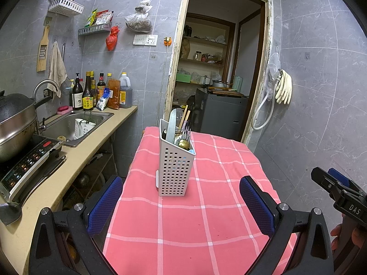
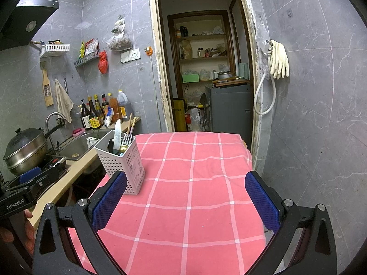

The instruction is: Organize utensils

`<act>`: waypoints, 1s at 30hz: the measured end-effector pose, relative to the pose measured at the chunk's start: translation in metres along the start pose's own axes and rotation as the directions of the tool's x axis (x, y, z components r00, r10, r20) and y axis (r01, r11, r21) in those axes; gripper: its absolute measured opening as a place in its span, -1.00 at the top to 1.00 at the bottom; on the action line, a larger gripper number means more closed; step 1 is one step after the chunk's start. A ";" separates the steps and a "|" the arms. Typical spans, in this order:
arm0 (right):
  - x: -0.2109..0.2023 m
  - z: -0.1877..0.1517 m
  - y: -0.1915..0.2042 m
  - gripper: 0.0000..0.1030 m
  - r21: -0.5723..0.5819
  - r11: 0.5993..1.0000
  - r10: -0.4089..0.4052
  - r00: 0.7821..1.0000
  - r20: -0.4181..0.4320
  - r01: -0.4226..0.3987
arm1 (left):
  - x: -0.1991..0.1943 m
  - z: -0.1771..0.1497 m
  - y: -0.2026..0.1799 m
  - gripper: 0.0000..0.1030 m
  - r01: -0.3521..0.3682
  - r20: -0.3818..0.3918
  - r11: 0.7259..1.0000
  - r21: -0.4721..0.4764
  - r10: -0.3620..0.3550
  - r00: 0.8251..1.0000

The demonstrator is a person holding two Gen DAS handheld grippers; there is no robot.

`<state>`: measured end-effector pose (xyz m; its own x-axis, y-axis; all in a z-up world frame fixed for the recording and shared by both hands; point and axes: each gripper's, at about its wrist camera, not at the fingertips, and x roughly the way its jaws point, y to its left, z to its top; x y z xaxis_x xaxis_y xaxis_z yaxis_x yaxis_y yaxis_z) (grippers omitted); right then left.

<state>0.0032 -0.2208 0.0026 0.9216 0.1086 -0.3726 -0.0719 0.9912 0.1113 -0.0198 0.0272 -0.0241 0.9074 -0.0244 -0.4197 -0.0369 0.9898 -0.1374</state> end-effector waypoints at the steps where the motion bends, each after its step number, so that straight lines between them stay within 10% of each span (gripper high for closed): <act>1: 0.000 0.001 -0.001 -0.97 -0.001 1.000 0.000 1.000 0.000 0.000 | 0.000 0.000 0.000 -0.99 0.000 0.000 1.000 0.000 0.000 1.000; 30: -0.002 -0.017 0.010 -0.97 -0.015 1.000 0.013 1.000 -0.023 -0.013 | 0.000 -0.003 0.004 -0.99 -0.029 -0.001 0.999 0.014 0.029 1.000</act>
<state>-0.0059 -0.2100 -0.0107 0.9117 0.1233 -0.3918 -0.0899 0.9907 0.1024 -0.0211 0.0311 -0.0273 0.9054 0.0038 -0.4246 -0.0568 0.9920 -0.1123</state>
